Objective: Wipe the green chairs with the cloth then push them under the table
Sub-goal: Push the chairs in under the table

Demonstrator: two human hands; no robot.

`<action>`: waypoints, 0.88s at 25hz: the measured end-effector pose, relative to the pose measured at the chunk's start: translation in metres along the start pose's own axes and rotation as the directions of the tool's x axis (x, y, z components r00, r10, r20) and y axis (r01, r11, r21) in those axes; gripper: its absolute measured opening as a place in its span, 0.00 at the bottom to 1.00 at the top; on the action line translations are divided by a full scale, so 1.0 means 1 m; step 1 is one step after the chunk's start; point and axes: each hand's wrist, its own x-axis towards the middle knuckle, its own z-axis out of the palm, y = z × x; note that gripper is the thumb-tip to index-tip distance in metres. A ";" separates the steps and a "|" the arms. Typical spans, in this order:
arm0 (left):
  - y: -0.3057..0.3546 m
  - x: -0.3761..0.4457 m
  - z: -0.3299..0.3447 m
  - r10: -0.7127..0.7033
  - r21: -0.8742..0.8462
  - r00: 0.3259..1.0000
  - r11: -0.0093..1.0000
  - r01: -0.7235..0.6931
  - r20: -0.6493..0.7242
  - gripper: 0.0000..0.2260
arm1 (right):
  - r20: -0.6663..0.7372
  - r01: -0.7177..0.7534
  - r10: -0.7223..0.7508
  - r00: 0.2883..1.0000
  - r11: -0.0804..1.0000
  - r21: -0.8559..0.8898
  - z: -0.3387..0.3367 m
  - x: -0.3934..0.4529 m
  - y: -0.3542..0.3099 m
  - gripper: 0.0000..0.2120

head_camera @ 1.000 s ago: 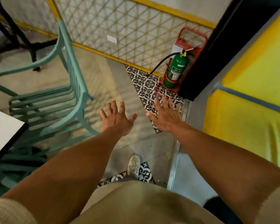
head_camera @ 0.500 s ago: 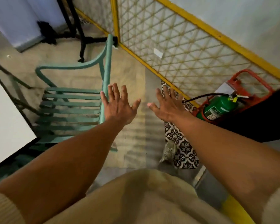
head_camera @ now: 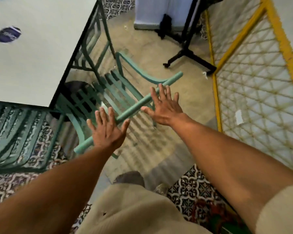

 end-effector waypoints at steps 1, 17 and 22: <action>0.006 0.005 0.001 -0.056 -0.011 0.998 0.998 0.056 0.008 0.40 | -0.003 0.064 -0.064 0.998 0.998 -0.024 -0.005 0.016 0.005 0.41; 0.021 0.035 0.023 -0.223 -0.019 0.934 0.974 0.227 -0.277 0.32 | -0.293 0.658 -0.688 0.664 0.724 -0.207 0.024 0.137 0.065 0.28; 0.039 0.044 0.020 -0.266 -0.047 0.912 0.963 0.265 -0.311 0.30 | -0.311 0.721 -0.743 0.593 0.662 -0.206 0.018 0.158 0.077 0.29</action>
